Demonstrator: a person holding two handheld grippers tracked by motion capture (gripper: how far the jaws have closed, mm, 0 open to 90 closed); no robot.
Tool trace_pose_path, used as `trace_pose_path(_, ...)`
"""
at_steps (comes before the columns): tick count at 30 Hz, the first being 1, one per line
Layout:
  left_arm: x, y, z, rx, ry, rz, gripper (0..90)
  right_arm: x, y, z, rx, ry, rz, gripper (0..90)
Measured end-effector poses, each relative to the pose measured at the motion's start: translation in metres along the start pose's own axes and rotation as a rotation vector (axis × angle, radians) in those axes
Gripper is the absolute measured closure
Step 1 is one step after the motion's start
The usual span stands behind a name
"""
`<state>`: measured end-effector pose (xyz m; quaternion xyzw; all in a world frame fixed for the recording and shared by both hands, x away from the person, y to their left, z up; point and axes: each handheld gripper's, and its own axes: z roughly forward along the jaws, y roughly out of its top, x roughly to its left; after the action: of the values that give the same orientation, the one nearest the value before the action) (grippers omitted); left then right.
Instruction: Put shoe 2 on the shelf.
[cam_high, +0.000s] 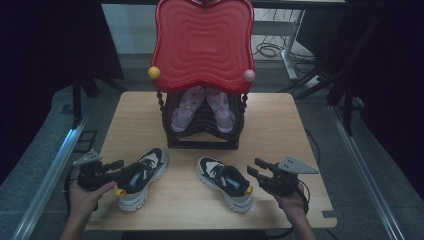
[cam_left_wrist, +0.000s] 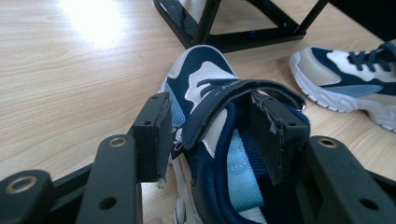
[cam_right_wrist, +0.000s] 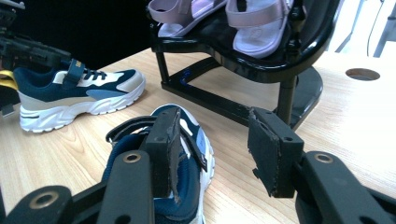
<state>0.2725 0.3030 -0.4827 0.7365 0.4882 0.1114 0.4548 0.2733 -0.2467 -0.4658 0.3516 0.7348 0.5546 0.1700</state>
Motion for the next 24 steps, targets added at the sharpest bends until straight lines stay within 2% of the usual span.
trace_pose_path(10, 0.004, -0.005, 0.014, 0.063, -0.022, 0.013, 59.2, -0.001, -0.004, 0.000, 0.003, -0.006, 0.012, 54.0)
trace_pose_path(17, 0.005, -0.006, 0.015, 0.067, -0.021, 0.031, 63.8, 0.003, 0.000, 0.006, 0.020, 0.007, 0.007, 53.4)
trace_pose_path(22, 0.004, -0.006, 0.015, 0.067, -0.016, 0.038, 63.9, 0.004, 0.004, 0.017, 0.080, 0.025, 0.018, 51.9)
trace_pose_path(24, 0.004, -0.006, 0.015, 0.067, -0.017, 0.039, 64.2, 0.004, 0.008, 0.023, 0.124, 0.040, 0.015, 51.8)
